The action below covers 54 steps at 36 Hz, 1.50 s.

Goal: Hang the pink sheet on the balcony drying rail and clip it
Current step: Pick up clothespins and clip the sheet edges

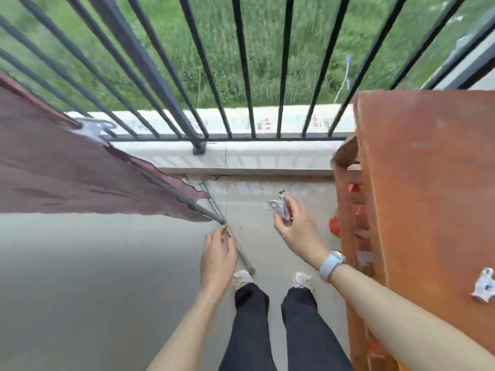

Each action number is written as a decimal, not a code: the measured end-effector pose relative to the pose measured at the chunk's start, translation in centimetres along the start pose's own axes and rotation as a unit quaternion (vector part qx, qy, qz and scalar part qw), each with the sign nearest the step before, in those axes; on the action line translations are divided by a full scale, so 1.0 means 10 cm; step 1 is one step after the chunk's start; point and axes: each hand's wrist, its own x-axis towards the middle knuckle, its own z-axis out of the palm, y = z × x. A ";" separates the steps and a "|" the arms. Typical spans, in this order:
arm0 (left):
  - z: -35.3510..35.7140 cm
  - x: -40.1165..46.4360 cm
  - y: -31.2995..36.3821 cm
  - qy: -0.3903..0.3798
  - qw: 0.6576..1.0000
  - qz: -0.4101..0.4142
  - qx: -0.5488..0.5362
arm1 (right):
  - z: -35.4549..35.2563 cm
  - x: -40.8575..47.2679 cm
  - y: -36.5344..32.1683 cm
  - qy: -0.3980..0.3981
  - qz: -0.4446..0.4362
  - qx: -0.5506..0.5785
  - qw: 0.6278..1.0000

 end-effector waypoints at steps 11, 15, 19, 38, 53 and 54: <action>-0.98 0.92 -0.21 0.208 0.966 -0.084 -0.129 | 1.04 0.66 -1.05 -0.053 -0.036 0.093 0.994; -1.02 1.20 -0.12 0.232 0.952 -0.132 -0.150 | 1.20 0.90 -1.23 -0.105 -0.029 0.135 0.985; -0.99 1.34 -0.20 0.280 0.939 -0.124 -0.154 | 1.35 1.13 -1.28 -0.192 -0.076 0.048 0.977; -0.90 1.09 -0.30 0.266 0.952 -0.096 -0.115 | 1.75 1.46 -1.07 -0.187 -0.233 -0.115 0.948; -1.00 1.27 -0.03 0.352 0.920 -0.161 -0.067 | 1.77 1.44 -1.04 -0.243 -0.213 -0.079 0.943; -1.01 1.30 -0.01 0.362 0.913 -0.183 -0.054 | 1.78 1.45 -1.04 -0.246 -0.211 -0.077 0.943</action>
